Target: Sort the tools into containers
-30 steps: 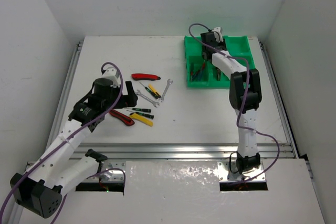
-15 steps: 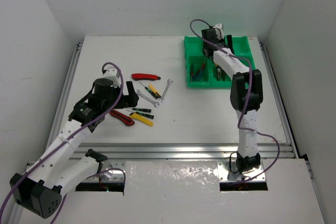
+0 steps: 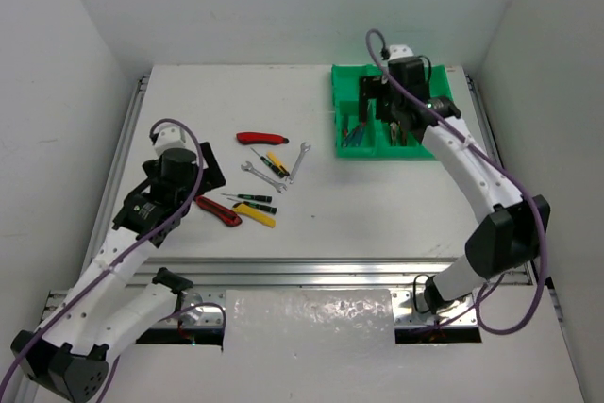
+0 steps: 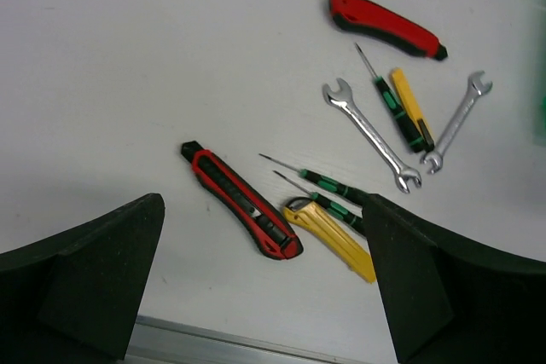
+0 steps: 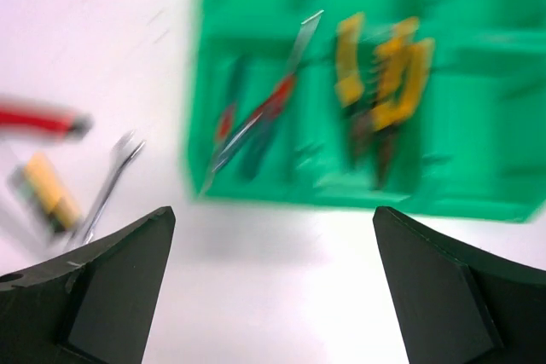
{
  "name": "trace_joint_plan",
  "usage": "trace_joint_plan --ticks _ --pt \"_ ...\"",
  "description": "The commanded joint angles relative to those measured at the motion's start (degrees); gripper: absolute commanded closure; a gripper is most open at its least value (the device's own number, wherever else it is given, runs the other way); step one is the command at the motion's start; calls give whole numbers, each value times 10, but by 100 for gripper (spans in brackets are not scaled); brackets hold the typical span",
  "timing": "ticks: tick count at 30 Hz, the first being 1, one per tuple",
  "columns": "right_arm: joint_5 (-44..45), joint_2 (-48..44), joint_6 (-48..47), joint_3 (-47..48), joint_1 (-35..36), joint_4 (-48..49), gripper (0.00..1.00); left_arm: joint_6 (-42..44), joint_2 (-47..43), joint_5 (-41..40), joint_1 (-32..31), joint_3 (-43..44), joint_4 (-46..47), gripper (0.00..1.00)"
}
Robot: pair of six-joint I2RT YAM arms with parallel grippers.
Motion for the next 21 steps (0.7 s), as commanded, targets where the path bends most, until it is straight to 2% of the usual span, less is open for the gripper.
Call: trace_joint_plan --ticks 1,6,9,11,12,13,15,21 --pt "-124 -13 7 -65 79 2 1 -50 -37 -107 6 33 -20 0" --pt "-138 -13 10 -134 191 61 2 -64 -78 -132 18 33 -25 0" --pt "-145 27 13 -122 239 88 9 -61 -99 -128 20 31 -22 0" --pt "-181 59 1 -88 260 83 18 -58 -105 -126 19 30 -21 0" --pt "-198 92 -8 -77 276 77 28 -54 -111 -120 20 28 -19 0" --pt "-206 112 -30 -44 289 68 33 -51 -112 -114 20 28 -14 0" --pt "-191 175 -55 -6 317 33 46 -48 -118 -109 20 26 -12 0" --pt "-158 306 -110 124 355 -29 52 -34 -124 -84 21 19 4 0"
